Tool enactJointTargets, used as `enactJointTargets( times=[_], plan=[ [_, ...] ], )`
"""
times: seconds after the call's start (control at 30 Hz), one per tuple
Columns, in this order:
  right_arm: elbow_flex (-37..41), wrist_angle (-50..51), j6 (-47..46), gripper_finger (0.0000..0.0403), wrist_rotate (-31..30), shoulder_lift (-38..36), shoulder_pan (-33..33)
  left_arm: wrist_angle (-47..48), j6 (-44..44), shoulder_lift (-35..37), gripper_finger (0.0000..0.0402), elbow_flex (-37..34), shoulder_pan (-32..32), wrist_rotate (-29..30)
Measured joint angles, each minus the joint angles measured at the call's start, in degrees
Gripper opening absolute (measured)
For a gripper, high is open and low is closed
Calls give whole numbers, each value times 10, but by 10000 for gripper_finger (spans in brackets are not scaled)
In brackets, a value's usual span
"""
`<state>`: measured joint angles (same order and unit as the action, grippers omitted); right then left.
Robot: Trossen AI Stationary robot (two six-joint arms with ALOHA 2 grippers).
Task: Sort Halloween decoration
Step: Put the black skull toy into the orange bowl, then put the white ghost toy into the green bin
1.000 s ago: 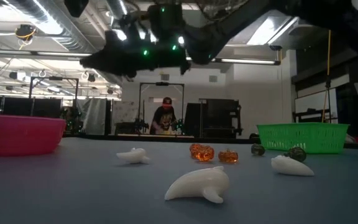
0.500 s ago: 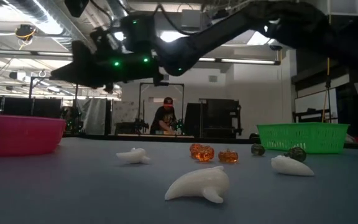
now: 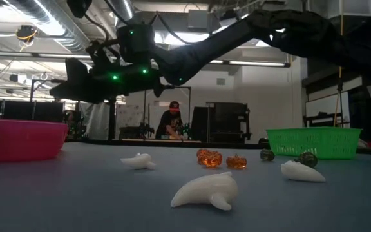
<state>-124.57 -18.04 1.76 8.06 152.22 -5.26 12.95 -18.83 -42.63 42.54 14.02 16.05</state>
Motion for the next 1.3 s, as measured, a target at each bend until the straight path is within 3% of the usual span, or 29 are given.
enactJointTargets(
  times=[0.17,0.33,0.5,0.97,1.3],
  plan=[
    [0,6,0,186,0,0,0,0,0,0,155,0,0,0],
    [0,34,0,208,0,-2,0,1,0,0,155,0,0,0],
    [1,182,7,207,3,-43,-2,5,0,0,155,0,0,0],
    [0,638,162,200,-16,-241,-8,4,0,-30,155,0,10,-5],
    [0,871,145,199,-35,-360,-7,-43,-1,-112,155,0,55,-5]
  ],
)
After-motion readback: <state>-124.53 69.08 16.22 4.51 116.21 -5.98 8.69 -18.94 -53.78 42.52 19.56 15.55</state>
